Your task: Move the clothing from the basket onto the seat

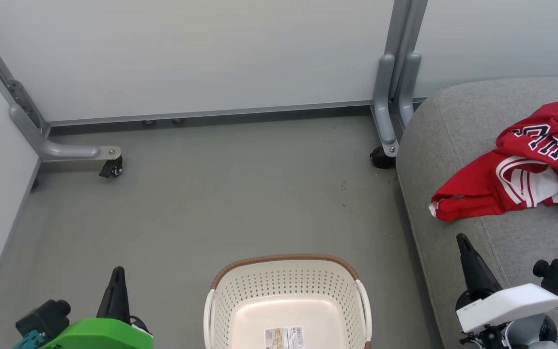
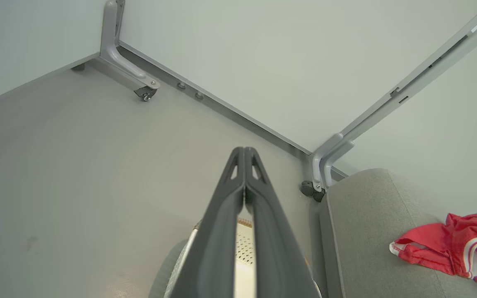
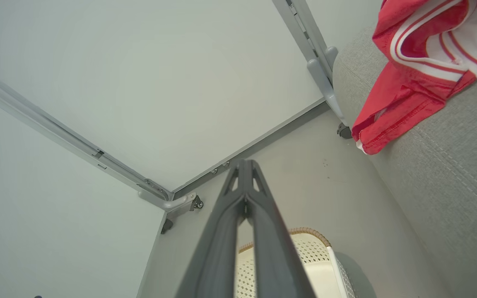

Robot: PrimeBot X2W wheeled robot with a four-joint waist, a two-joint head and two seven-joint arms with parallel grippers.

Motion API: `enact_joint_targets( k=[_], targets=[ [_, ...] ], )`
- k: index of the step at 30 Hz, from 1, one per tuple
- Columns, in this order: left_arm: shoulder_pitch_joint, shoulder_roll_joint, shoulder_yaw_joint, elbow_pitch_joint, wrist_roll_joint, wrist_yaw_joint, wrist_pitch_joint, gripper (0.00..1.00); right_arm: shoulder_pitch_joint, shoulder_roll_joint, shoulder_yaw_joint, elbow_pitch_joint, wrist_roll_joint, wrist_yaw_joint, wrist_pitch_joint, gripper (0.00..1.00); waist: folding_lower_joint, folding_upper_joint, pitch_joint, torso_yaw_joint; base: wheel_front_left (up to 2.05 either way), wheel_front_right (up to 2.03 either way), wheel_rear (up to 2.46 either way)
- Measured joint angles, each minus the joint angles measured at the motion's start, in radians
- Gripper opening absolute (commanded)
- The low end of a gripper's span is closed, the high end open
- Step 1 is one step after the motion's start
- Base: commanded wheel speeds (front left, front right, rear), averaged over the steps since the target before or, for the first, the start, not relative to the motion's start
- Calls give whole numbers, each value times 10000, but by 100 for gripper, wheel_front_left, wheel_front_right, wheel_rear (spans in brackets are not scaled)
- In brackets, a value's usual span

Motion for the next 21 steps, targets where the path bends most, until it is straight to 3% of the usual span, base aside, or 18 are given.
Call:
enact_joint_targets(
  k=[21],
  targets=[
    [-359, -169, 554, -29, -2543, -290, 704, 0, -512, -54, -130, 594, 2805, 0, 176, 0, 0, 0, 40, -39, 0, 0, 0]
  ],
)
